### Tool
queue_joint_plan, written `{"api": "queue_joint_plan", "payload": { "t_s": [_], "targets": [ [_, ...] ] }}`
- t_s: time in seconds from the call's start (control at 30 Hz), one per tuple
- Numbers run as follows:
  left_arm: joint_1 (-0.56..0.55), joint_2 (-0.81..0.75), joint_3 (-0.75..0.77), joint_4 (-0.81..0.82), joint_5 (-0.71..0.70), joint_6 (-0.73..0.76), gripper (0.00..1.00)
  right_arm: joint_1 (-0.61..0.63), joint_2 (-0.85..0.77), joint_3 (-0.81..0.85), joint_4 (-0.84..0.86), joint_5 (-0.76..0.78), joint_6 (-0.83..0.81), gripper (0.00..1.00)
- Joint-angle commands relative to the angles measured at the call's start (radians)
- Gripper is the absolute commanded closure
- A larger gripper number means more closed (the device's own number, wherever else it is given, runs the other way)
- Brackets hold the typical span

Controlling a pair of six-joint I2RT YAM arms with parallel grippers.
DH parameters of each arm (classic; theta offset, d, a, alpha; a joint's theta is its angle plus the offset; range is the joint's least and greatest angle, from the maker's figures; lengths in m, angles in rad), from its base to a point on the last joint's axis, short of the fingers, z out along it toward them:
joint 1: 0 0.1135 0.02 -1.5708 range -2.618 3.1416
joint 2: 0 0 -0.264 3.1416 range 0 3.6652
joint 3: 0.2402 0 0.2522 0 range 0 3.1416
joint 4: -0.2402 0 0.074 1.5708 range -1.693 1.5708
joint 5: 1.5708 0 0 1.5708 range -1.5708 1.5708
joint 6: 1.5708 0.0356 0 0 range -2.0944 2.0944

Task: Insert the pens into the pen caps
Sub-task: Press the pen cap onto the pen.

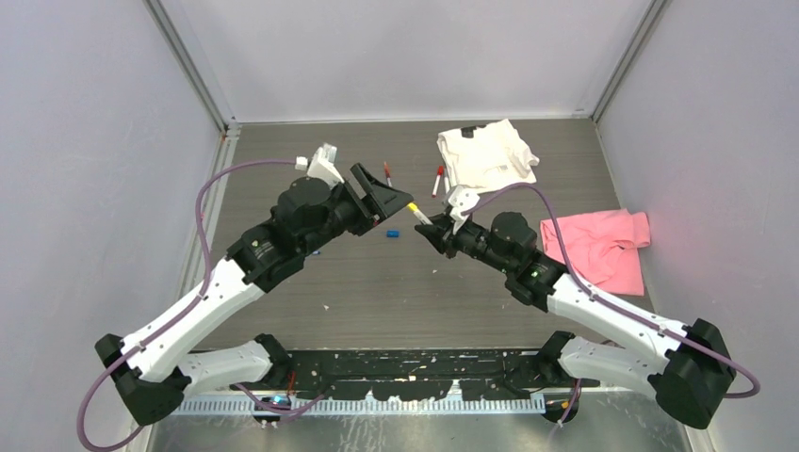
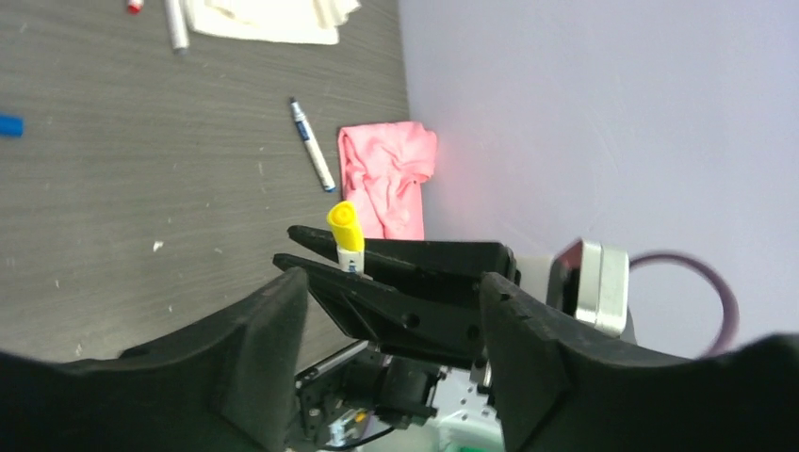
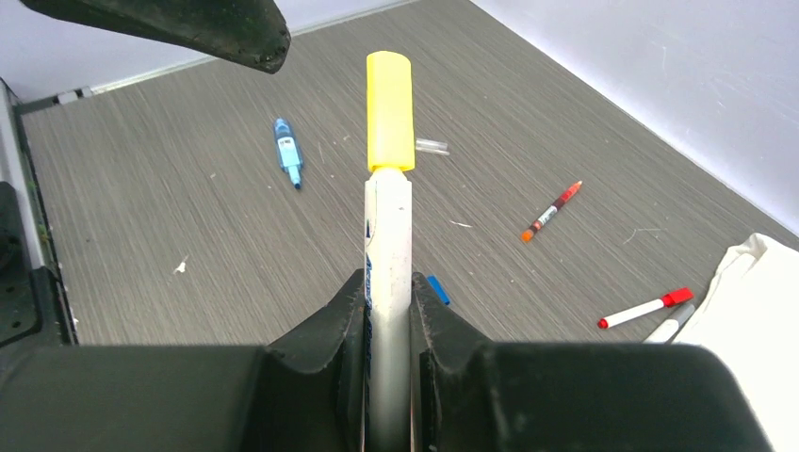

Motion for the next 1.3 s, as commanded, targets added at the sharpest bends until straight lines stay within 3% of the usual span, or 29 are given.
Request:
{"api": "queue_joint_plan", "payload": {
  "t_s": [0.0, 0.1, 0.17, 0.3, 0.43, 0.63, 0.83, 1.27],
  "targets": [
    [0.0, -0.062, -0.059, 0.209, 0.119, 0.227, 0.27, -0.011, -0.058, -0.009, 0.021, -0.032, 0.03, 0.99],
    [0.005, -0.089, -0.127, 0.341, 0.192, 0.34, 0.18, -0.029, -0.087, -0.007, -0.009, -0.049, 0.046, 0.99],
    [0.016, -0.107, -0.195, 0.517, 0.233, 0.382, 0.14, -0.044, -0.108, -0.009, -0.023, -0.055, 0.07, 0.99],
    [0.056, -0.119, -0.259, 0.68, 0.217, 0.397, 0.04, -0.083, -0.153, -0.008, -0.047, -0.117, 0.11, 0.99],
    [0.076, -0.071, -0.256, 0.805, 0.233, 0.352, 0.03, -0.121, -0.168, -0.009, -0.059, -0.174, 0.158, 0.99],
    [0.076, 0.078, -0.196, 0.942, 0.298, 0.249, 0.16, -0.139, -0.161, -0.002, -0.061, -0.236, 0.162, 0.99],
    [0.073, 0.148, -0.164, 0.951, 0.335, 0.216, 0.31, -0.148, -0.151, 0.015, -0.058, -0.237, 0.172, 0.99],
    [0.068, 0.128, -0.248, 0.944, 0.306, 0.2, 0.39, -0.154, -0.119, 0.038, -0.013, -0.235, 0.213, 0.99]
  ]
}}
